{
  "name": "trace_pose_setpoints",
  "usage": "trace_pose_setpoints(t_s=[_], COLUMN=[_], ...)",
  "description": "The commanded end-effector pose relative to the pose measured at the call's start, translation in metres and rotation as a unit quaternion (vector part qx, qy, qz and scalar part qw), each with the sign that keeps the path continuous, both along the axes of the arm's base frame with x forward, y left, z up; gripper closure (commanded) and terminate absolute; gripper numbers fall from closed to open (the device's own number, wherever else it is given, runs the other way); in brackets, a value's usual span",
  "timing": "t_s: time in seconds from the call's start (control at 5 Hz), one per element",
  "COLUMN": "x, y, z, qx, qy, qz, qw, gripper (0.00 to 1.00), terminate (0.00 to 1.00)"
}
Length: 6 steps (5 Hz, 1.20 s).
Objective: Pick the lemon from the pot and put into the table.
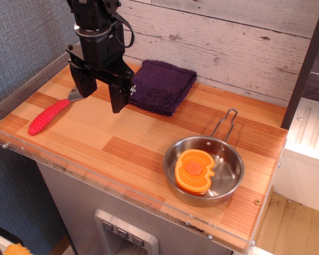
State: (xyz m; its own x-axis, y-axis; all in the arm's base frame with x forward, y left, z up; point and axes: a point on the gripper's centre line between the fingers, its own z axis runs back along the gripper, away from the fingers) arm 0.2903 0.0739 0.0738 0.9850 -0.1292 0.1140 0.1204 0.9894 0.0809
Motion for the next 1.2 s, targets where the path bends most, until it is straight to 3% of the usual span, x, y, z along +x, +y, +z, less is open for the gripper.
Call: trace_pose_setpoints(t_s=[0.0, 0.4, 0.6, 0.8, 1.0], x=[0.0, -0.008, -0.014, -0.016, -0.018], y=[0.0, -0.077, -0.113, -0.141, -0.159], z=[0.0, 0.006, 0.008, 0.002, -0.006], qx=[0.0, -0.011, -0.037, -0.059, -0.061], qy=[0.0, -0.037, -0.045, -0.038, -0.024], qz=[0.0, -0.106, -0.148, -0.184, -0.204], qw=[1.0, 0.9936, 0.9873, 0.9805, 0.9767], gripper=[0.0, 0.0, 0.0, 0.0, 0.0], terminate=[0.0, 0.0, 0.0, 0.0, 0.0])
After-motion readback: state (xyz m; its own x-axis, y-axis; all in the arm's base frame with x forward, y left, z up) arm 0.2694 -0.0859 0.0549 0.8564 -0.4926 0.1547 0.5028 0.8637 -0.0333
